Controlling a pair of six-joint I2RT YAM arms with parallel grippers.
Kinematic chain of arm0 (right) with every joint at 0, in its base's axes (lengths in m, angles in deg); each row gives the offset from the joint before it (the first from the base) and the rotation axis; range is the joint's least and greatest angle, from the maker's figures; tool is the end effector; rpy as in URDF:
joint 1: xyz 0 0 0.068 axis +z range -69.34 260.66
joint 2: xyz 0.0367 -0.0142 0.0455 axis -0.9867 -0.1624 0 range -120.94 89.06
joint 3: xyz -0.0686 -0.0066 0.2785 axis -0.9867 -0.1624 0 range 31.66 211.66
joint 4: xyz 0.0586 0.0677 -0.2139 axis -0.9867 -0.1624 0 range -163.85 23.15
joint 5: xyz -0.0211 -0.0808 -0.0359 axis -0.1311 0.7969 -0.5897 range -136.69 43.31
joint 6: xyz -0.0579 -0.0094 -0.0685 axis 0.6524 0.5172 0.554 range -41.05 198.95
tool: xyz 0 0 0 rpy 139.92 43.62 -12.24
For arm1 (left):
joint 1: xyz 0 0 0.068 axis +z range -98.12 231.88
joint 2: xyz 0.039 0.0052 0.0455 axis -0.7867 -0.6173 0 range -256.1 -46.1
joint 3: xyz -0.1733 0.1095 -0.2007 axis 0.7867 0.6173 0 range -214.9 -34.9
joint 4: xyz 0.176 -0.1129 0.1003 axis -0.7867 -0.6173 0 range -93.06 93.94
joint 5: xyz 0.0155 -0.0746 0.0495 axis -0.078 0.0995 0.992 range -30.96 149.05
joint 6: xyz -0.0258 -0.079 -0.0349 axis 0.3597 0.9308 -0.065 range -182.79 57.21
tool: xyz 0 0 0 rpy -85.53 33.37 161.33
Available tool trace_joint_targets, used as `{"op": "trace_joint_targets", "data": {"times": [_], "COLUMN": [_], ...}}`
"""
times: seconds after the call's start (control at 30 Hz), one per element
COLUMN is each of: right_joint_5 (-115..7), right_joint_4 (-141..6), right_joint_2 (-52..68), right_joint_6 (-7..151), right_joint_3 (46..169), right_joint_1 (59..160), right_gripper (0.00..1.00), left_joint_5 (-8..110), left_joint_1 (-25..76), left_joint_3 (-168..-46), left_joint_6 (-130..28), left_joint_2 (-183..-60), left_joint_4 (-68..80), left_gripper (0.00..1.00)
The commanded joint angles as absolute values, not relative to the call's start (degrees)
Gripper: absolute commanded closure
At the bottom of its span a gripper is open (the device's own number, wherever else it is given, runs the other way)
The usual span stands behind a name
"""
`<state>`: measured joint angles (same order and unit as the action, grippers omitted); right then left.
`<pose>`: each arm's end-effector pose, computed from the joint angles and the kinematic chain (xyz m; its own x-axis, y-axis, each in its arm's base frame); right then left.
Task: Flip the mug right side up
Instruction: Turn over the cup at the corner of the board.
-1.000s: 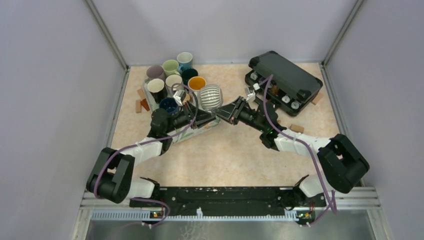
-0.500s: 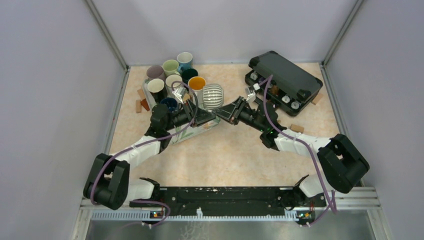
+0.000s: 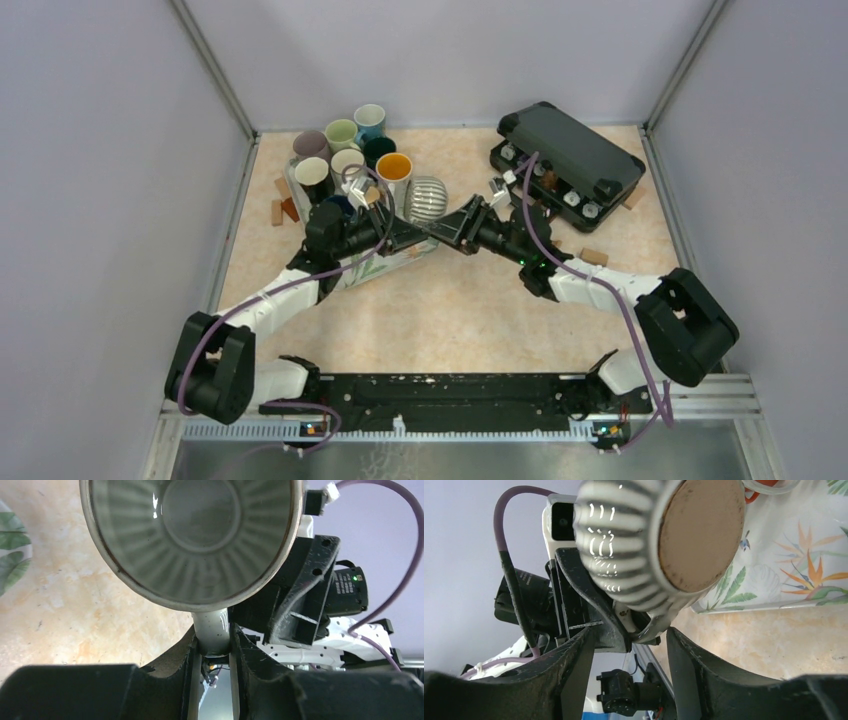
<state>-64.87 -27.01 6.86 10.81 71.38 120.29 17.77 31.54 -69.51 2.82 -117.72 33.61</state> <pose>0.2383 0.2300 0.2828 -0.7984 0.4837 -0.3587 -0.2823 0.2256 0.9324 0.2365 -0.1443 0.2803 -0.8461 -0.4163 -0.3329 0.2522 0.2375 -0.9381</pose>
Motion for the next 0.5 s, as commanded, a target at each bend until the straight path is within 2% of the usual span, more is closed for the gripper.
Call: {"op": "trace_joint_targets", "data": {"times": [0.0,0.33,0.47], "right_joint_5": [-65.7,-63.0,-60.2], "right_joint_4": [-26.4,-35.0,-42.0], "right_joint_2": [9.1,12.2,15.1], "right_joint_6": [13.4,18.0,21.2], "right_joint_3": [72.4,72.3,72.5], "right_joint_1": [120.6,120.6,120.6], "right_gripper": [0.42,0.05,0.01], "left_joint_5": [20.9,24.5,26.7], "left_joint_1": [31.7,31.5,31.5], "left_joint_3": [-72.6,-74.4,-75.8], "left_joint_6": [-1.4,-6.9,-10.2], "left_joint_2": [-116.3,-114.5,-113.9], "left_joint_4": [35.5,28.0,23.1], "left_gripper": [1.0,1.0,1.0]}}
